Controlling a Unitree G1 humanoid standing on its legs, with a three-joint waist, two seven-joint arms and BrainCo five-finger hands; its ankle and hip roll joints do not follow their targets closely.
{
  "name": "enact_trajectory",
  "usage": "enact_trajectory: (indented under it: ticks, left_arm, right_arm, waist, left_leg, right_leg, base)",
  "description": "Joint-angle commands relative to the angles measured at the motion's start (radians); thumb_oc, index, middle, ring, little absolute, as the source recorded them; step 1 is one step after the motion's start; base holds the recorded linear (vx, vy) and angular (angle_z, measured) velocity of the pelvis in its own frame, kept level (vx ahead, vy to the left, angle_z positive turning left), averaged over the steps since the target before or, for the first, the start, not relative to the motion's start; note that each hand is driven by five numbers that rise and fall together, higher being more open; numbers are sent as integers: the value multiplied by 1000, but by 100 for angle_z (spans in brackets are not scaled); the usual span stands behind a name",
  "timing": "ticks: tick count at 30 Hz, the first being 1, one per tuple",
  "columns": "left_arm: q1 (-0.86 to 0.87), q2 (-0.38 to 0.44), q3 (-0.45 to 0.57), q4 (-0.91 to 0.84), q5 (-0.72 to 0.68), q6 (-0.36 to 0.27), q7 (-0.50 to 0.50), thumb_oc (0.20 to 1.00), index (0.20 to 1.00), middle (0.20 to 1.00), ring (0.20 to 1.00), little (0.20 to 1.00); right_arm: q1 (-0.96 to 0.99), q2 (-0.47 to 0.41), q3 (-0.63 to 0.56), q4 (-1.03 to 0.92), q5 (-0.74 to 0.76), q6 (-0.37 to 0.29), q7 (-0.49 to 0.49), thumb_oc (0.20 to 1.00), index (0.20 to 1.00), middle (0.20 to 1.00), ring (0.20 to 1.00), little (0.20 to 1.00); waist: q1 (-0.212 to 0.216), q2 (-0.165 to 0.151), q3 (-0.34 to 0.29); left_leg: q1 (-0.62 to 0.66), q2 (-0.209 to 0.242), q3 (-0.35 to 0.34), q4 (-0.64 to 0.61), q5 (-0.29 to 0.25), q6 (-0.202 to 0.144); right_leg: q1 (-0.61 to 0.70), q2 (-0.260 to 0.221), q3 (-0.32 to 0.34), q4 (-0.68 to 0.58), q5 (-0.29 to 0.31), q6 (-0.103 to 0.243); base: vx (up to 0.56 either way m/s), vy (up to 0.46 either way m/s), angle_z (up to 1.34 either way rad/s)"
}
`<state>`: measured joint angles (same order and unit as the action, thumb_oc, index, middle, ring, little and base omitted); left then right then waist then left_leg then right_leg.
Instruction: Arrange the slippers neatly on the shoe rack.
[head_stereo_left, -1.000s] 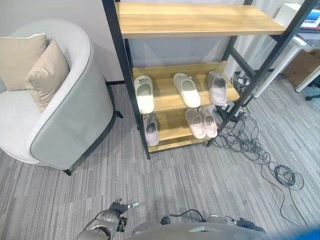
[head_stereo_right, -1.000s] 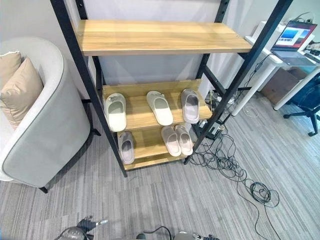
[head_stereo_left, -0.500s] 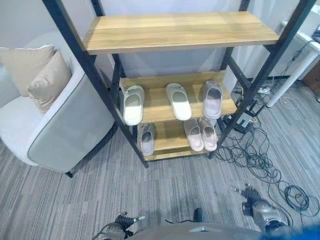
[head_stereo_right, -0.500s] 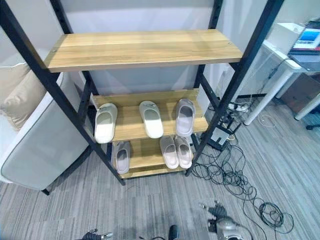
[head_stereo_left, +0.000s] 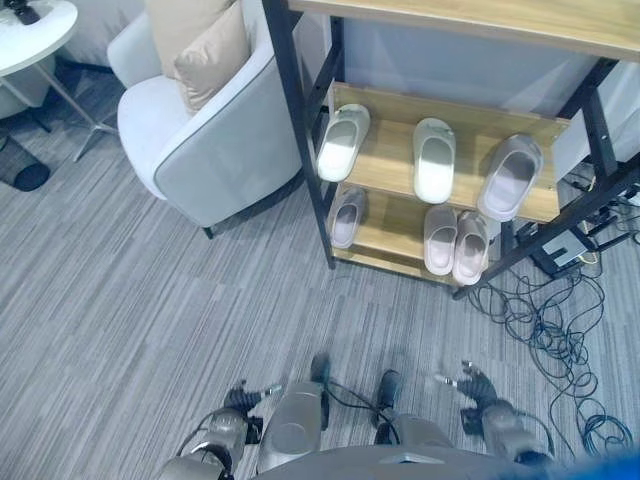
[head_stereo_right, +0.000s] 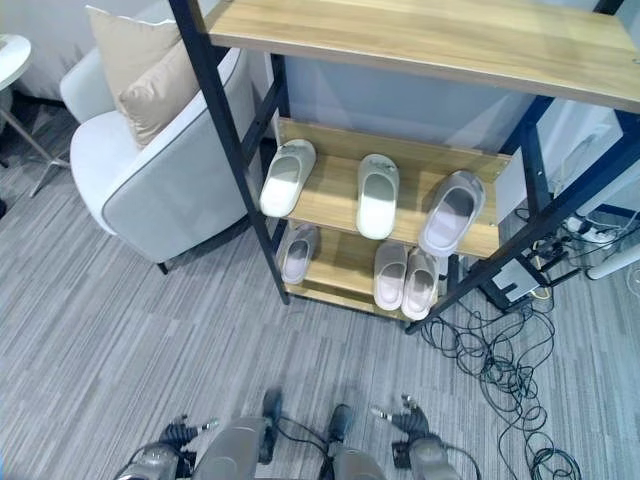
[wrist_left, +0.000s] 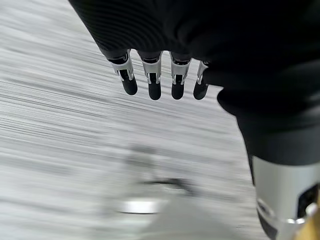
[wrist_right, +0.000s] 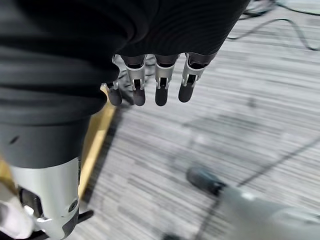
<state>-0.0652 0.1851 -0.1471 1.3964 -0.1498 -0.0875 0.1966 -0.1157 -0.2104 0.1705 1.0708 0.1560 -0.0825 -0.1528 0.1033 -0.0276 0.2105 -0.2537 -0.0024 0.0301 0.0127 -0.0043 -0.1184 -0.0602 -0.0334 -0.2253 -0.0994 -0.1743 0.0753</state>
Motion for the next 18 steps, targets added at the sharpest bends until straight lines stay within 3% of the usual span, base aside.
enact_trajectory:
  ticks: [1,4,9,10,11,12,13,14,15,16,17,18]
  left_arm:
    - [17,14,30,2,-19,-3,15,1000,1000,1000,1000,1000]
    - [36,26,39,6,-4,-1,13,1000,1000,1000,1000,1000]
    - [25,62,48,-15,9,-5,21,1000,1000,1000,1000,1000]
    - [15,76,48,-30,13,-7,31,1000,1000,1000,1000,1000]
    - [15,76,48,-30,13,-7,31,1000,1000,1000,1000,1000]
    - [2,89,38,-53,15,-11,36,1000,1000,1000,1000,1000]
    - [2,89,38,-53,15,-11,36,1000,1000,1000,1000,1000]
    - [-1,93,32,-59,25,-12,37,1000,1000,1000,1000,1000]
    - [-8,93,30,-52,38,-14,38,1000,1000,1000,1000,1000]
    - [-8,93,30,-52,38,-14,38,1000,1000,1000,1000,1000]
    - [-10,90,28,-44,48,-17,39,1000,1000,1000,1000,1000]
    - [-10,90,24,-38,55,-17,35,1000,1000,1000,1000,1000]
  right_arm:
    - [109,-35,15,-114,28,-27,-16,1000,1000,1000,1000,1000]
    - [111,-34,16,-139,18,-25,-11,1000,1000,1000,1000,1000]
    - [97,-17,24,-145,9,-20,-3,1000,1000,1000,1000,1000]
    - [86,-16,31,-151,0,-18,-4,1000,1000,1000,1000,1000]
    - [86,-16,31,-151,0,-18,-4,1000,1000,1000,1000,1000]
    - [80,-16,35,-157,-1,-19,-7,1000,1000,1000,1000,1000]
    - [80,-16,35,-157,-1,-19,-7,1000,1000,1000,1000,1000]
    - [90,-15,34,-178,-2,-23,-9,1000,1000,1000,1000,1000]
    - [94,-15,34,-190,-8,-24,-7,1000,1000,1000,1000,1000]
    - [94,-15,34,-190,-8,-24,-7,1000,1000,1000,1000,1000]
    - [91,-18,40,-212,-17,-25,-6,1000,1000,1000,1000,1000]
    - [84,-21,47,-211,-26,-23,-3,1000,1000,1000,1000,1000]
  waist:
    - [-15,-40,-90]
    - [-21,-51,-112]
    - [-24,-67,-129]
    - [-27,-57,-117]
    - [-26,-58,-117]
    - [-43,-31,-95]
    - [-42,-32,-95]
    - [-59,-8,-84]
    - [-69,-2,-75]
    - [-71,-1,-72]
    - [-74,-1,-64]
    - [-80,-5,-57]
  left_leg:
    - [47,18,-38,-15,70,79]
    - [81,8,-21,-12,45,96]
    - [138,-24,2,-11,-15,140]
    - [152,-24,8,-7,-29,158]
    - [152,-25,9,-7,-30,158]
    - [175,-13,-7,-6,-39,172]
    - [175,-14,-6,-6,-39,172]
    - [210,-9,-28,-14,-51,179]
    - [241,-6,-37,-29,-63,170]
    - [245,-5,-38,-30,-63,169]
    - [256,8,-40,-37,-75,154]
    - [268,9,-41,-41,-80,147]
  right_leg:
    - [187,-42,-16,143,24,19]
    - [192,-68,1,162,37,35]
    - [146,-116,42,278,114,86]
    - [90,-153,31,405,201,114]
    - [88,-154,33,407,200,114]
    - [44,-162,40,530,232,111]
    - [43,-163,41,533,230,112]
    - [-9,-165,58,591,211,92]
    - [-19,-190,47,503,174,75]
    - [-14,-190,46,502,174,75]
    - [-41,-226,27,363,180,79]
    - [-54,-231,26,277,196,83]
  base:
    - [318,219,-143]
    - [253,186,-23]
    - [187,187,-38]
    - [87,135,-33]
    - [104,184,-23]
    - [51,94,-17]
    - [137,167,6]
    - [191,53,20]
    - [193,50,20]
    - [195,-129,-16]
    - [148,-166,-11]
    - [196,-210,-6]
